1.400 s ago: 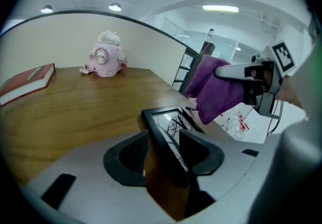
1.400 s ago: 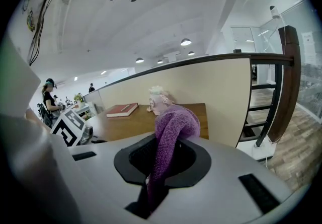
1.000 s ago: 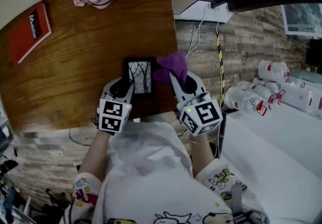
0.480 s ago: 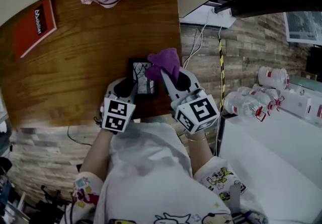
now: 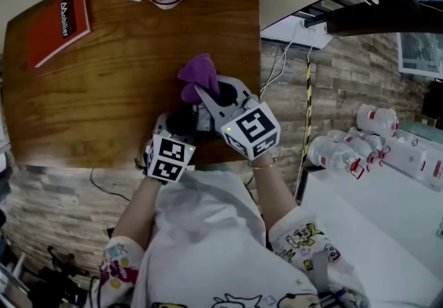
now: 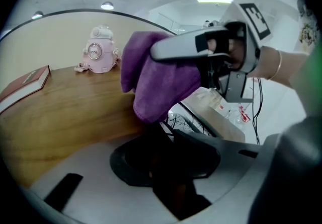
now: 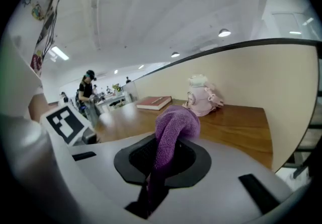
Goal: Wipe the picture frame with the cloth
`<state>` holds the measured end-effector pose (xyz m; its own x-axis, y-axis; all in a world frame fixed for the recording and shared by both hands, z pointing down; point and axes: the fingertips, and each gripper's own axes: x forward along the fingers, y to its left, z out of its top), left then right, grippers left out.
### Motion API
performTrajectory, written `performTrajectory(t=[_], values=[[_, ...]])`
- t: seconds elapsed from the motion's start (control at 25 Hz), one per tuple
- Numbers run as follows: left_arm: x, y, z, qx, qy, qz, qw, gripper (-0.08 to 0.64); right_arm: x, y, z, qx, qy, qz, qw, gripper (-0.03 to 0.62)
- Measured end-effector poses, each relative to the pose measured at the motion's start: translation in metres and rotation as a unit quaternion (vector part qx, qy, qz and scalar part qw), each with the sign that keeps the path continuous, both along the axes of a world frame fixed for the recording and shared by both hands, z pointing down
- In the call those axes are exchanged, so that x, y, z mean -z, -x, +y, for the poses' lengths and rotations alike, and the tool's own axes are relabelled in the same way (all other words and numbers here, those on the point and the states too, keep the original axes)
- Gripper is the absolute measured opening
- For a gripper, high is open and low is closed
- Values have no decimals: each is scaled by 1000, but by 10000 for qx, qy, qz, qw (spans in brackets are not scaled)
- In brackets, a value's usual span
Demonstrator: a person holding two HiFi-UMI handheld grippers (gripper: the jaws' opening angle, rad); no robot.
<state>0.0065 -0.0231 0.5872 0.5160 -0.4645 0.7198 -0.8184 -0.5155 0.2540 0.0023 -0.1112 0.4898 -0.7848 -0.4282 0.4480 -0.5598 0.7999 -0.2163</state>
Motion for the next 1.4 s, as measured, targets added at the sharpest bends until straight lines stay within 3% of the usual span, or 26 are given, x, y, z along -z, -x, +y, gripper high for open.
performTrajectory(t=[0.2,0.4,0.52,0.68,0.96,1.2,1.4], values=[[-1,1,0,-5,10,5,10000,118,-33,11,10,1081,-446,854,9895,26],[-1,2,0,-6,30,-4,10000,118,-67,12,28,2141,-803,1678,9589,26],[-2,2,-1,3,66,14,10000,118,-73,14,35,2469,-1087,1939,9432,26],[-2,2,0,70,68,8,10000,114,-77,10,38,2637,-1219,2180,9317,26],[-3,3,0,186,112,18,9998,109,-80,-14,40,2657,-1210,2506,9230,25],[-3,3,0,257,83,-3,9996,107,-80,-47,39,2366,-1090,2689,9273,26],[-3,3,0,260,77,-17,9996,107,-75,-69,36,1932,-984,2691,9384,26]])
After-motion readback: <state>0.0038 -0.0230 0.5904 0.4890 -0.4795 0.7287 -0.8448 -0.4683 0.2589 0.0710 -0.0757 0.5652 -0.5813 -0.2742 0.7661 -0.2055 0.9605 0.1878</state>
